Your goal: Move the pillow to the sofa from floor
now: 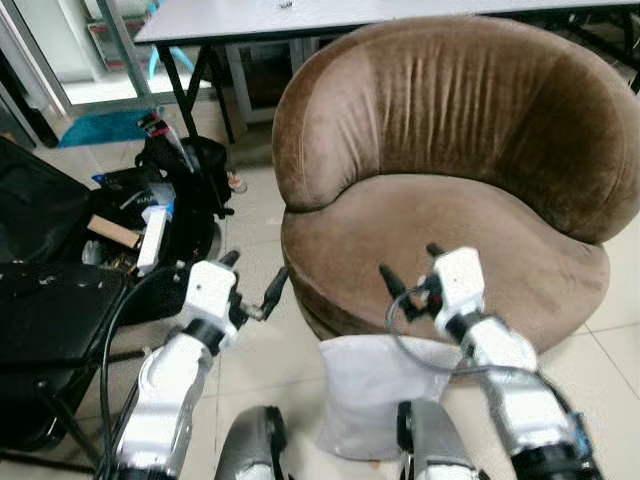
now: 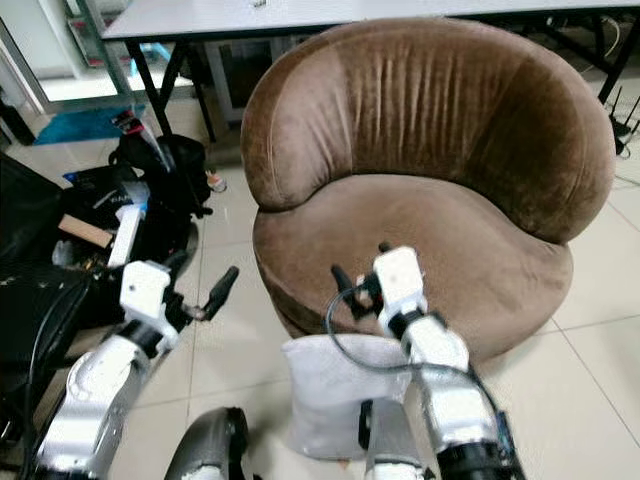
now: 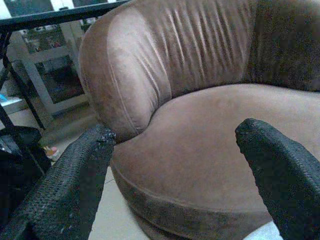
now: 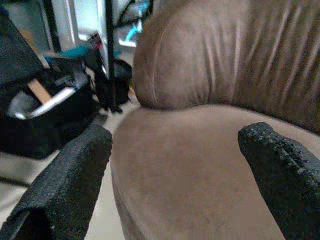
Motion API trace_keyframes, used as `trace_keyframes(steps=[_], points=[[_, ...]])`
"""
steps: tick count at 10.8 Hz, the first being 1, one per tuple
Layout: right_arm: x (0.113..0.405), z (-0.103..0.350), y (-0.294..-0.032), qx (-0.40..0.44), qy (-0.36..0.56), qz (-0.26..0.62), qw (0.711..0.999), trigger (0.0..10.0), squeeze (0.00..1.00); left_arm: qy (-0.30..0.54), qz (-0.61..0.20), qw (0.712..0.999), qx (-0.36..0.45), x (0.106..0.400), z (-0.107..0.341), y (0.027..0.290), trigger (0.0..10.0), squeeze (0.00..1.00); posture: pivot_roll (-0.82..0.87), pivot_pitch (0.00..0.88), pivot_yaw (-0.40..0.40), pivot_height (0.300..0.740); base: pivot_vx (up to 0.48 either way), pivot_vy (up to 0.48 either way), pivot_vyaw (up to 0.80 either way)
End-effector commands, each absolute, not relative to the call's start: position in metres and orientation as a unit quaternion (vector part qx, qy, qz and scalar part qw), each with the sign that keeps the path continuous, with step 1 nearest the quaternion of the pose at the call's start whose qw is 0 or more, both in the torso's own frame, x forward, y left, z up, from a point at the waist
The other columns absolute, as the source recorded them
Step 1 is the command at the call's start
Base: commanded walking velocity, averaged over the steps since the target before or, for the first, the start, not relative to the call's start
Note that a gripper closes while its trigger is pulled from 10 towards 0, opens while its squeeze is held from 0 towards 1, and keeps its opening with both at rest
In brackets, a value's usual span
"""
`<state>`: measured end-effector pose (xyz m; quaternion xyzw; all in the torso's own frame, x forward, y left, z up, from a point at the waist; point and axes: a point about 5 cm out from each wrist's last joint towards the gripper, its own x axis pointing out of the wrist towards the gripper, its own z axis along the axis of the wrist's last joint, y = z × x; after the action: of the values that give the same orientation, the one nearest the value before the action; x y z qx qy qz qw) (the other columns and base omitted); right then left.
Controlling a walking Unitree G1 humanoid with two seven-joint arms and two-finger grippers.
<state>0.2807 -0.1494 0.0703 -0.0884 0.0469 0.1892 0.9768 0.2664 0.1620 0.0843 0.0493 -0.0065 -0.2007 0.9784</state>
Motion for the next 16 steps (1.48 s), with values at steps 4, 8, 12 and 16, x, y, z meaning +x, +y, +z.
trace_keyframes(steps=[4, 8, 12, 16], points=[[0.275, 0.064, -0.135, -0.098, 0.074, 0.213, 0.969, 10.0, 0.00, 0.007, -0.204, 0.977, 0.064, 0.267, 0.079, 0.161, 10.0, 0.00, -0.14, 0.000, 0.127, 0.612, 0.000, 0.000, 0.00], [0.273, 0.058, -0.134, -0.081, 0.086, 0.217, 0.969, 10.0, 0.00, 0.014, -0.211, 0.975, 0.063, 0.265, 0.077, 0.161, 10.0, 0.00, -0.14, 0.000, 0.126, 0.579, 0.000, 0.000, 0.00], [0.272, 0.058, -0.132, -0.072, 0.083, 0.223, 0.969, 10.0, 0.00, 0.015, -0.212, 0.975, 0.062, 0.266, 0.077, 0.163, 10.0, 0.00, -0.13, 0.000, 0.128, 0.575, 0.000, 0.000, 0.00], [0.270, 0.055, -0.132, -0.075, 0.090, 0.222, 0.968, 10.0, 0.00, 0.018, -0.211, 0.975, 0.064, 0.266, 0.076, 0.163, 10.0, 0.00, -0.13, 0.000, 0.128, 0.530, 0.000, 0.000, 0.00]])
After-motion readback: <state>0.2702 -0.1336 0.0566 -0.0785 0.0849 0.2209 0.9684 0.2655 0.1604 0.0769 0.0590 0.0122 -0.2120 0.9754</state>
